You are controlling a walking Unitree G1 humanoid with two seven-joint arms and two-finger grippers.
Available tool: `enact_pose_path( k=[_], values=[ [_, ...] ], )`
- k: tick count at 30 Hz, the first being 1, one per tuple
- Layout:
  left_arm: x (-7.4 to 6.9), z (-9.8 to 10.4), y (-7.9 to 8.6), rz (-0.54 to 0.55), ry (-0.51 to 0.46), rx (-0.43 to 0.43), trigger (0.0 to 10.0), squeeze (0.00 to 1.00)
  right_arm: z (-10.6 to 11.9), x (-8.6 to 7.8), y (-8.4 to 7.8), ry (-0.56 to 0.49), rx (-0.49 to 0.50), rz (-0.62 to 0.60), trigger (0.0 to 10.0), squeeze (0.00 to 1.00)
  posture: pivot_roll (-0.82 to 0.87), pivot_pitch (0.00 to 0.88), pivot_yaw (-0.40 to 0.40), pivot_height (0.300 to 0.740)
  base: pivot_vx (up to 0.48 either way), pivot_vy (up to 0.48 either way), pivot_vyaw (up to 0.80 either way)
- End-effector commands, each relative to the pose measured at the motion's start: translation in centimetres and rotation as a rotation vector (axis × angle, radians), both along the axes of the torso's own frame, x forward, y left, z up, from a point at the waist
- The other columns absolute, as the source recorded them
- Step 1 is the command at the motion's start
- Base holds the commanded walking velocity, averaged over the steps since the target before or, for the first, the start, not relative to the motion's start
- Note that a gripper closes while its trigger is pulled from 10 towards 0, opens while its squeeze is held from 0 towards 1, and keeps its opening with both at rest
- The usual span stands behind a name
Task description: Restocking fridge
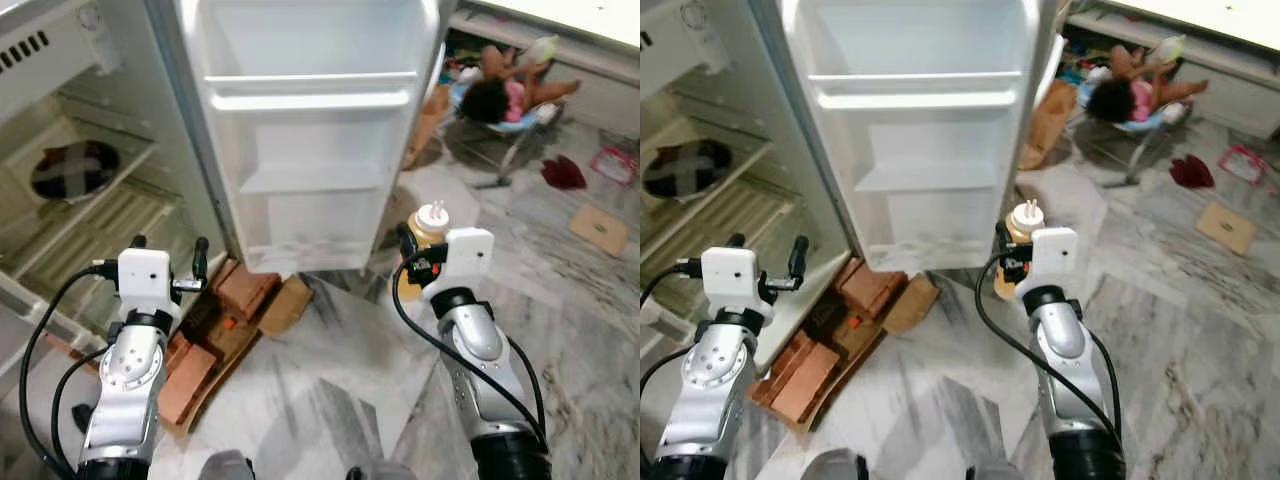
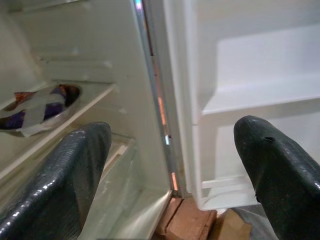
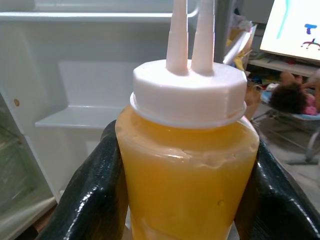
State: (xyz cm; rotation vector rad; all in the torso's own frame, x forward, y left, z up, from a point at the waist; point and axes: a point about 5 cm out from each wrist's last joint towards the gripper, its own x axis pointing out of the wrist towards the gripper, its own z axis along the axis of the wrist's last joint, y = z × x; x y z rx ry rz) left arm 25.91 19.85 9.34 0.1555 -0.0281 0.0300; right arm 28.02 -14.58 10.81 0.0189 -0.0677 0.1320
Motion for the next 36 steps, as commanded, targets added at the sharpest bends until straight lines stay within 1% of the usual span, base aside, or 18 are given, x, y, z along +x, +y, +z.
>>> enact_pose_path(
  k=[1,17,19,21,28,32,36],
  values=[
    [-0.1,0.1,0.2,-0.003,0.0,-0.002,10.0,0.0,0.4,-0.2,0.4,-0.022,0.002,0.01,10.0,0.0,0.0,0.101,-0.046,0.74,0.311,0.368,0.0],
    [0.1,0.0,0.2,-0.002,0.004,0.0,10.0,0.0,0.3,-0.1,0.5,-0.018,-0.006,0.019,10.0,0.0,0.0,0.101,-0.046,0.74,0.288,0.37,0.0],
    [0.1,0.0,0.1,-0.003,0.005,0.001,10.0,0.0,0.3,-0.1,0.5,-0.018,-0.008,0.02,10.0,0.0,0.0,0.101,-0.046,0.74,0.0,0.0,0.0],
    [0.0,0.1,-0.4,-0.022,-0.005,-0.007,10.0,0.0,0.2,-0.1,0.5,-0.017,-0.011,0.023,10.0,0.0,0.0,0.1,-0.045,0.74,0.0,0.0,0.0],
    [0.0,0.1,-0.5,-0.026,-0.004,0.008,10.0,0.0,0.1,-0.2,0.8,-0.014,-0.01,0.025,10.0,0.0,0.01,0.098,-0.047,0.74,0.0,0.0,0.0],
    [0.1,0.1,-0.5,-0.037,-0.007,0.008,10.0,0.0,0.2,-0.2,0.9,-0.021,-0.032,0.037,10.0,0.0,0.01,0.098,-0.047,0.74,0.0,-0.131,0.0],
    [0.0,0.1,-0.8,-0.054,-0.005,0.012,10.0,0.0,0.2,-0.1,0.9,-0.02,-0.029,0.035,10.0,0.0,0.01,0.097,-0.046,0.74,0.0,-0.308,0.64]
  ],
)
